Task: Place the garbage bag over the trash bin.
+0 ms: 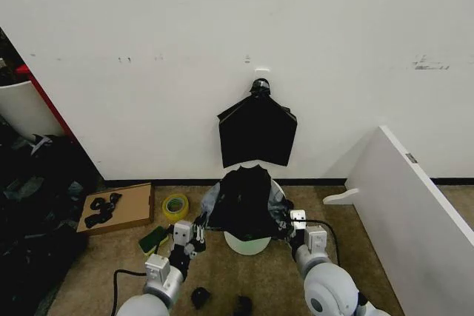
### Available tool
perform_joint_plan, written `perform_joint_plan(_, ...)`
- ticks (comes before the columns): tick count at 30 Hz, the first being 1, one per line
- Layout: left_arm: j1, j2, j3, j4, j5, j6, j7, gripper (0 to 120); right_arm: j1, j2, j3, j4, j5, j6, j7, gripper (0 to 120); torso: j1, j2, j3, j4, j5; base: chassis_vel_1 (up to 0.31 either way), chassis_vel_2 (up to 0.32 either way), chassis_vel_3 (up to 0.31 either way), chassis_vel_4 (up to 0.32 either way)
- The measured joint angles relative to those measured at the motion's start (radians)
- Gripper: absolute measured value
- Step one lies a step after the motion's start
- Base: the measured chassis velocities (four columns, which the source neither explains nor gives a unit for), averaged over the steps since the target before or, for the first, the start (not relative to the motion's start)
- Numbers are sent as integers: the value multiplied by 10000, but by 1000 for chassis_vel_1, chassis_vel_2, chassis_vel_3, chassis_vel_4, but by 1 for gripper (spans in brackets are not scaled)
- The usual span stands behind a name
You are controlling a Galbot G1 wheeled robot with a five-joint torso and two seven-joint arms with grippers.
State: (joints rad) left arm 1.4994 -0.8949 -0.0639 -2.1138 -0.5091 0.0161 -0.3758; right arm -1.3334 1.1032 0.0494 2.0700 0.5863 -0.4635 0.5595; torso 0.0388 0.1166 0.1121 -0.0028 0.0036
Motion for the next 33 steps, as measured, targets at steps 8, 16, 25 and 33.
perform_joint_plan(8,156,103,-29,465,-137,492,-30,0,655,310,-345,-831,130,-372,181,0,0,0,1,3,-1,0,0,0,0)
perform_joint_plan(16,-67,245,118,769,-394,831,50,0,606,310,-440,-1130,-193,-624,348,0,0,0,1,0,-2,0,0,0,0)
perform_joint_plan(25,-401,166,112,854,-319,786,5,0,651,265,-415,-856,-412,469,-195,0,0,0,1,3,-1,0,0,0,0)
perform_joint_plan(33,-296,193,109,765,-226,754,16,0,382,29,-295,-356,-653,-198,413,0,0,0,1,0,-2,0,0,0,0)
